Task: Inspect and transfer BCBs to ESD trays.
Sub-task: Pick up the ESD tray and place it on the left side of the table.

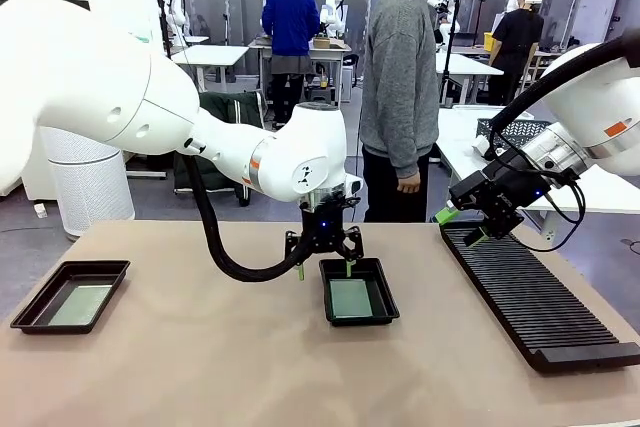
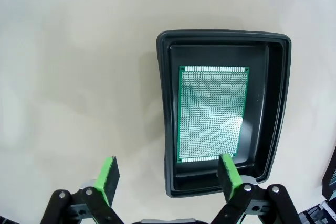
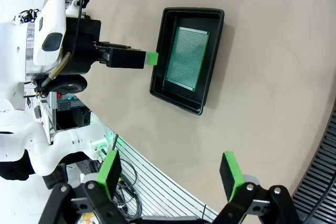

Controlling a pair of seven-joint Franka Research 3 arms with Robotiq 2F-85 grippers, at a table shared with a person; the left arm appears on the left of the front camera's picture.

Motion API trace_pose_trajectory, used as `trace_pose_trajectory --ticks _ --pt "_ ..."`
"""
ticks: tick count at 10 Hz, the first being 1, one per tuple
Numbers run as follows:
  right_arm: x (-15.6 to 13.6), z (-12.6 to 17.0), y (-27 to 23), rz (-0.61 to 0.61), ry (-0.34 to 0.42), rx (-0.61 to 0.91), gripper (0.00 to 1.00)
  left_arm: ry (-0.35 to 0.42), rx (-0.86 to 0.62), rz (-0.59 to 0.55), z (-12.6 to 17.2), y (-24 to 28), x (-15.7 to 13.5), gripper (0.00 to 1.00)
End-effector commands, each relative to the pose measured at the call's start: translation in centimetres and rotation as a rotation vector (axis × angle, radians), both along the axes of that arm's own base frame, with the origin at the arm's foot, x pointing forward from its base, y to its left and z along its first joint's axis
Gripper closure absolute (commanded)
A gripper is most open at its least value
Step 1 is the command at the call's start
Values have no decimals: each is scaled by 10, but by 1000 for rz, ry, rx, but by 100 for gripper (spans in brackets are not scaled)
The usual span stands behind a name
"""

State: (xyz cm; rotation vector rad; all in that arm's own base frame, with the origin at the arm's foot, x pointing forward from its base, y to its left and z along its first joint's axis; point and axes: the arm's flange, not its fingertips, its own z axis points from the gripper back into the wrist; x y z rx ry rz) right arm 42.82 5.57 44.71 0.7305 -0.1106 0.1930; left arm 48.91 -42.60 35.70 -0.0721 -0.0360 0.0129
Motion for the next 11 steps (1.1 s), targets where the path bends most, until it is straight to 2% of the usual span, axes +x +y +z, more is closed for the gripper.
trace_pose_trajectory --ticks 1,7,9,11 --pt "-1 0 0 0 2 4 0 -49 9 24 -4 0 -3 0" --pt "-1 0 0 0 2 4 0 -58 7 -7 -34 -1 4 0" --pt "-1 0 0 0 2 4 0 -43 -17 -21 -43 3 6 6" --pt "-1 0 0 0 2 4 0 -46 -12 -21 -45 3 5 16"
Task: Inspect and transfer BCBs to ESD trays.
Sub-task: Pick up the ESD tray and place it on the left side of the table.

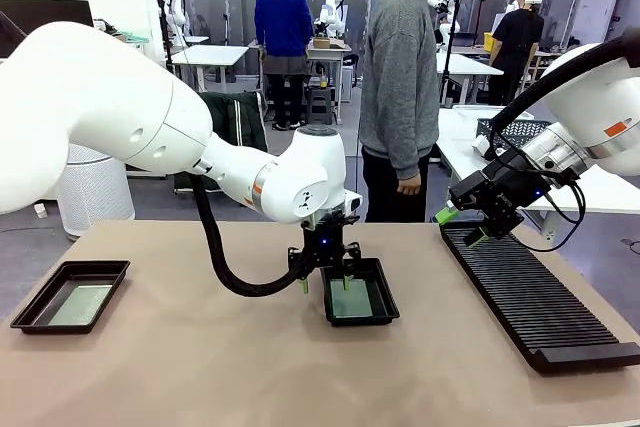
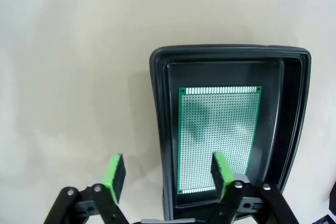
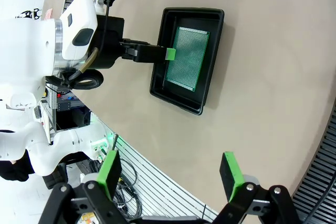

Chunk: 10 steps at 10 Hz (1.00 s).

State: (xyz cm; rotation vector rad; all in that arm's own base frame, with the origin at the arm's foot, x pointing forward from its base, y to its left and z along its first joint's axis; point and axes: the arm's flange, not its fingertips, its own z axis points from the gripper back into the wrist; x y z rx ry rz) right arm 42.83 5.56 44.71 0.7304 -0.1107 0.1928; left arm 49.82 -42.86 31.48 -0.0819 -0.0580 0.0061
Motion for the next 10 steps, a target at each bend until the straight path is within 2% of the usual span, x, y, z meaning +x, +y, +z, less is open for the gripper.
trace_pose_trajectory --ticks 1,10 --pt "-1 0 1 0 2 4 0 -23 -1 -13 -4 6 -6 24" --pt "-1 0 1 0 2 4 0 -44 -15 -7 -6 8 -10 86"
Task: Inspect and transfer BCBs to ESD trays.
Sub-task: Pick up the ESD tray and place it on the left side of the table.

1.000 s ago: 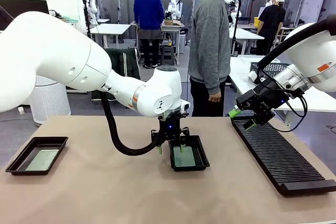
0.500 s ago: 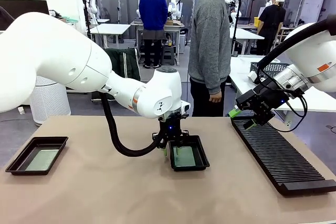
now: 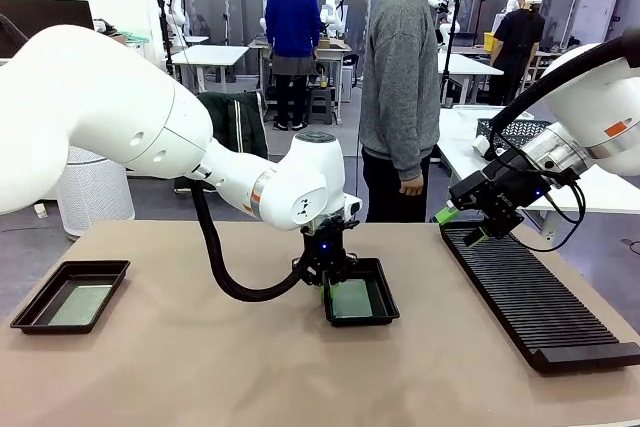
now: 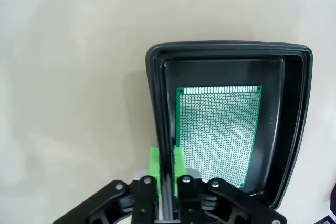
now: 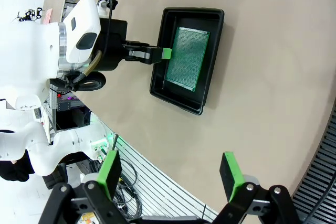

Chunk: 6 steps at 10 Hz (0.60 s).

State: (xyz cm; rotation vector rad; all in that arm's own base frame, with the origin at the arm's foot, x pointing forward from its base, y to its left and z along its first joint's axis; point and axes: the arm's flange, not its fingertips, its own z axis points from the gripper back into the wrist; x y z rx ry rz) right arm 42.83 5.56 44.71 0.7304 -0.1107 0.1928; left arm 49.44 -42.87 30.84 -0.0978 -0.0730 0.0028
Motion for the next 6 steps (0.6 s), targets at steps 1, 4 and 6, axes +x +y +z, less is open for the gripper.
trace_pose_trajectory --ticks 1,4,6 --pt "-1 0 1 0 2 4 0 -30 2 -4 1 9 -7 94" --pt "-1 0 1 0 2 4 0 -33 3 -7 5 10 -6 100" --pt "-1 0 1 0 2 4 0 -21 -4 -12 5 11 -1 100"
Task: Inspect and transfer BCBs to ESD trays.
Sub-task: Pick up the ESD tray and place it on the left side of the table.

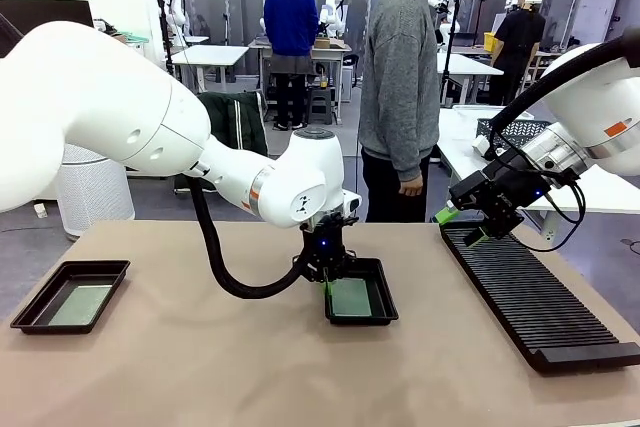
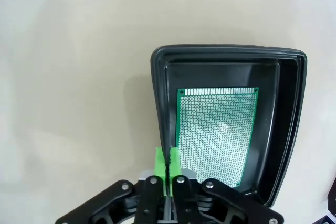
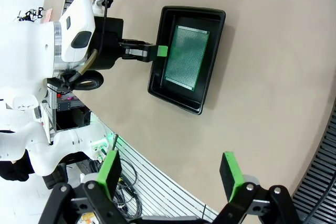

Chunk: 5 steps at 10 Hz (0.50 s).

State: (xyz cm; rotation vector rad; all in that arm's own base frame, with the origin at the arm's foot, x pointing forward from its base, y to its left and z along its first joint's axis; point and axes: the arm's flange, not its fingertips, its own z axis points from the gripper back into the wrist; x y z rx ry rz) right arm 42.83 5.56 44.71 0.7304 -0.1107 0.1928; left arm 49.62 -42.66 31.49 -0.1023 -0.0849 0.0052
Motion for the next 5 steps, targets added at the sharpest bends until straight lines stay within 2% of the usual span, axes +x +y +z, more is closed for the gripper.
trace_pose_trajectory --ticks 1,5 --pt "-1 0 1 0 2 4 0 14 -19 2 0 13 3 100" --pt "-1 0 1 0 2 4 0 0 0 0 0 0 0 100"
